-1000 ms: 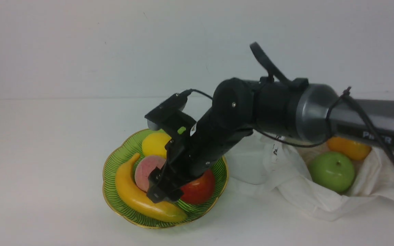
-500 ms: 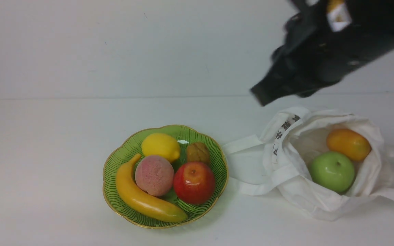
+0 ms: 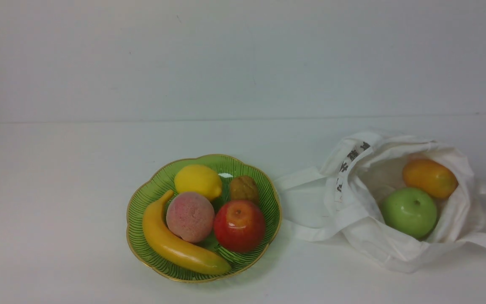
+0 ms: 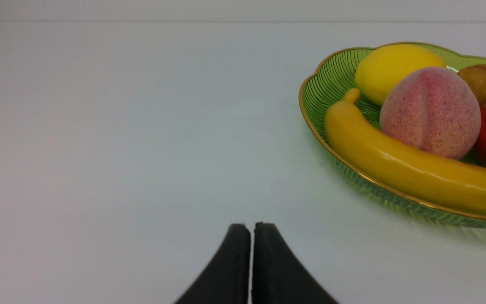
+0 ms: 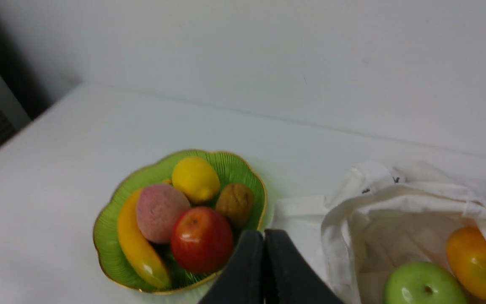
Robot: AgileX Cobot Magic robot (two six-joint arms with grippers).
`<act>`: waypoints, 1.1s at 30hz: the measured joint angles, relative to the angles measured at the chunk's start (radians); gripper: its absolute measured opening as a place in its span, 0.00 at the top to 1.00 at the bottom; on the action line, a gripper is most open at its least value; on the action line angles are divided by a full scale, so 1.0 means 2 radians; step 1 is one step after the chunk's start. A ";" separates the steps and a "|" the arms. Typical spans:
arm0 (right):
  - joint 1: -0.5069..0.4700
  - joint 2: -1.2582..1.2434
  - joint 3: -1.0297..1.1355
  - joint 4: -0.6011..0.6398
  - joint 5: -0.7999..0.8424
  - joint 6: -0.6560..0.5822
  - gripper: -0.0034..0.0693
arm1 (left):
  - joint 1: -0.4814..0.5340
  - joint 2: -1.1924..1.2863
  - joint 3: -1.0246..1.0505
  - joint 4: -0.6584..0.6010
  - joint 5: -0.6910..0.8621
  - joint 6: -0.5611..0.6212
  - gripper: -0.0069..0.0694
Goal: Take the fruit out of the cloth bag on the white table and place them on a plate.
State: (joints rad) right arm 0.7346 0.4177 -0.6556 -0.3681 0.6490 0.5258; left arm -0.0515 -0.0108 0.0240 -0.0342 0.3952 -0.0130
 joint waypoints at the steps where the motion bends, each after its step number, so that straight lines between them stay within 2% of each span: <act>1: 0.000 -0.033 0.027 -0.011 -0.022 0.004 0.97 | 0.000 0.000 0.000 0.000 0.000 0.000 0.92; 7: 0.000 -0.189 0.128 -0.060 -0.136 0.008 0.97 | 0.000 0.000 0.000 0.000 0.000 0.000 0.92; 11: 0.000 -0.216 0.151 -0.064 -0.175 0.008 0.97 | 0.000 0.000 0.000 0.000 0.000 0.000 0.92; 30: 0.000 -0.216 0.158 -0.074 -0.182 0.009 0.97 | 0.000 0.000 0.000 0.000 0.000 0.001 0.92; 33: 0.000 -0.216 0.158 -0.022 -0.188 -0.032 0.97 | 0.000 0.000 0.000 0.000 0.000 0.001 0.92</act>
State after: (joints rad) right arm 0.7346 -0.0145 -0.3393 -0.4130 0.2739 0.4620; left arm -0.0515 -0.0108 0.0240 -0.0342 0.3952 -0.0111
